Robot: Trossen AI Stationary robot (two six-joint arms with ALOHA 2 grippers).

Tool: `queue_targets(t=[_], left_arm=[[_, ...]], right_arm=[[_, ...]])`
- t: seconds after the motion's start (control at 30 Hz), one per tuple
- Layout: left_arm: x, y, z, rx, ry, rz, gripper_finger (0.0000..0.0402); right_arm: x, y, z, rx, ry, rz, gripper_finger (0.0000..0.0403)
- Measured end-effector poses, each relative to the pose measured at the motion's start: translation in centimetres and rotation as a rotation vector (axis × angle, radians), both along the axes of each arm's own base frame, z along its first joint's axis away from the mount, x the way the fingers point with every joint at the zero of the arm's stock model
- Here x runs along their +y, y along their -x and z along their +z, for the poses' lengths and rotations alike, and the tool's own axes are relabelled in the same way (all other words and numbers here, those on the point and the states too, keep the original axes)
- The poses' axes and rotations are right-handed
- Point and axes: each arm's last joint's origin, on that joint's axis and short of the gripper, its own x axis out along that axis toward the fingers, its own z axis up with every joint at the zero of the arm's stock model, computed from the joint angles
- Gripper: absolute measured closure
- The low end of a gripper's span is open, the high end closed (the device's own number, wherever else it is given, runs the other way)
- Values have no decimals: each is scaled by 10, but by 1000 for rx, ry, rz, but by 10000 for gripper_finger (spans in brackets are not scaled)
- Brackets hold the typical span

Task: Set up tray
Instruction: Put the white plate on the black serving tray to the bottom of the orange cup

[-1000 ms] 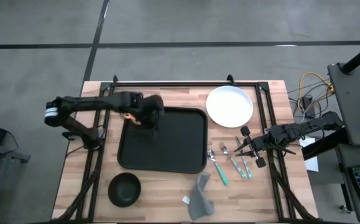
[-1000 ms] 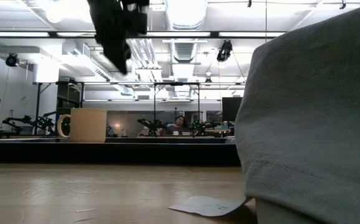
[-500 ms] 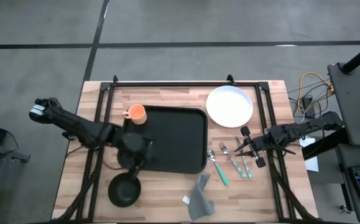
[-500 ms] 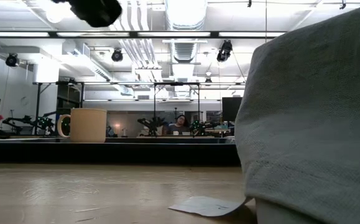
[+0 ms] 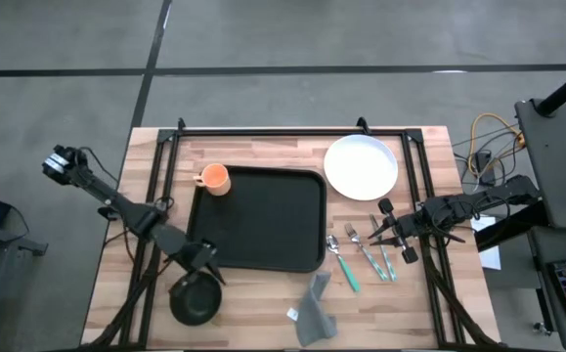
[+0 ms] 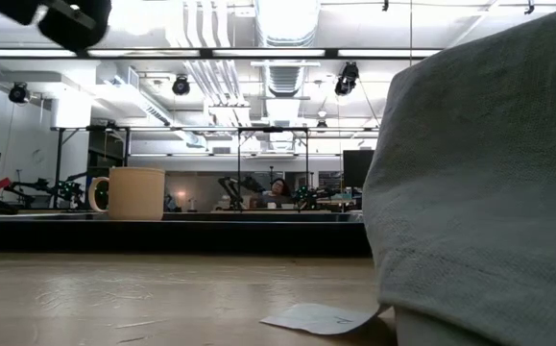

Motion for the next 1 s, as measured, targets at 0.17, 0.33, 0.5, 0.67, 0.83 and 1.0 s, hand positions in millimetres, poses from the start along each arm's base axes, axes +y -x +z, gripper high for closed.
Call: queue_targets(t=[0.17, 0.33, 0.5, 0.67, 0.83, 1.0], left_arm=[[0, 19, -4, -31, 4, -58, 321], [5, 36, -6, -119, -9, -114, 321], [14, 51, -12, -180, 8, -127, 321], [25, 65, -19, -269, 57, -124, 321], [35, 79, -24, -342, 111, -141, 321], [42, 92, -26, -454, 155, -228, 321]], right_arm=[[0, 0, 0, 0, 0, 0, 335], [0, 0, 0, 0, 0, 0, 335], [0, 0, 0, 1, 0, 0, 335], [0, 0, 0, 0, 0, 0, 335], [0, 0, 0, 1, 0, 0, 335], [0, 0, 0, 0, 0, 0, 335]])
